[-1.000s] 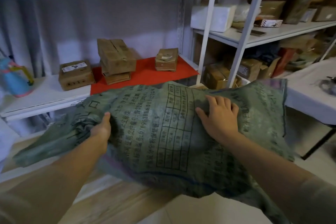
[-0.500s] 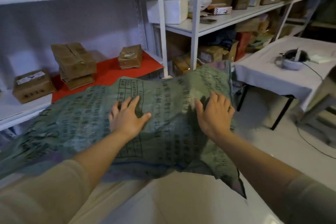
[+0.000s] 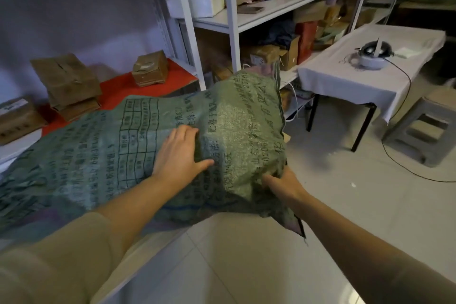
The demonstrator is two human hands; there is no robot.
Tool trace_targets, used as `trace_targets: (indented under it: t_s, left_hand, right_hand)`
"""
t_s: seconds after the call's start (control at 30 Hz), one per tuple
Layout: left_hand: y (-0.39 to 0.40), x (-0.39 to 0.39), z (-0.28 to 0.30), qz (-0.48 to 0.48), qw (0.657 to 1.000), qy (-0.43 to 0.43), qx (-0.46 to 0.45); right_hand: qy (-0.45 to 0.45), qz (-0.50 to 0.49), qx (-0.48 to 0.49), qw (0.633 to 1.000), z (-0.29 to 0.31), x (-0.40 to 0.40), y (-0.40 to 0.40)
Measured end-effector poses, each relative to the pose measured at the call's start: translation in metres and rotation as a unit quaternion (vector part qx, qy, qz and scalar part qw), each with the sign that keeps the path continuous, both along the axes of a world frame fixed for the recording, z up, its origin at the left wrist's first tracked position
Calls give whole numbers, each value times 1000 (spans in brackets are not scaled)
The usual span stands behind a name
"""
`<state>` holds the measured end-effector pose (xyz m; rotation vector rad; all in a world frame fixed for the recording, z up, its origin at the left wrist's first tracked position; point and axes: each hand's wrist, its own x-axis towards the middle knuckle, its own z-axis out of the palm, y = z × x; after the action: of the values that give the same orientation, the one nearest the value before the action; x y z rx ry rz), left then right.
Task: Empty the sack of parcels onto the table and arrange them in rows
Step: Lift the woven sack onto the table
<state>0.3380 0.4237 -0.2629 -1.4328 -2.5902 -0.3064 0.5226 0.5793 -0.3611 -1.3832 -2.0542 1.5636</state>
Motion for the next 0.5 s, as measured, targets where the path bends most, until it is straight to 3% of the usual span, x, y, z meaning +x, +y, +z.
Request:
trace_targets:
  t_s: [0.13, 0.3, 0.4, 0.5]
  left_hand:
    - [6, -3, 1, 30, 999, 14, 5]
    - [5, 7, 1, 49, 995, -15, 80]
    - [-1, 14, -6, 46, 995, -38, 74]
    - [-10, 13, -10, 18, 996, -75, 51]
  right_hand:
    - [-67, 89, -24, 993, -12, 15, -6]
    - [-243, 132, 58, 959, -42, 21, -16]
    - [-214, 82, 89, 969, -50, 22, -22]
    - [-97, 1, 108, 989, -46, 15, -24]
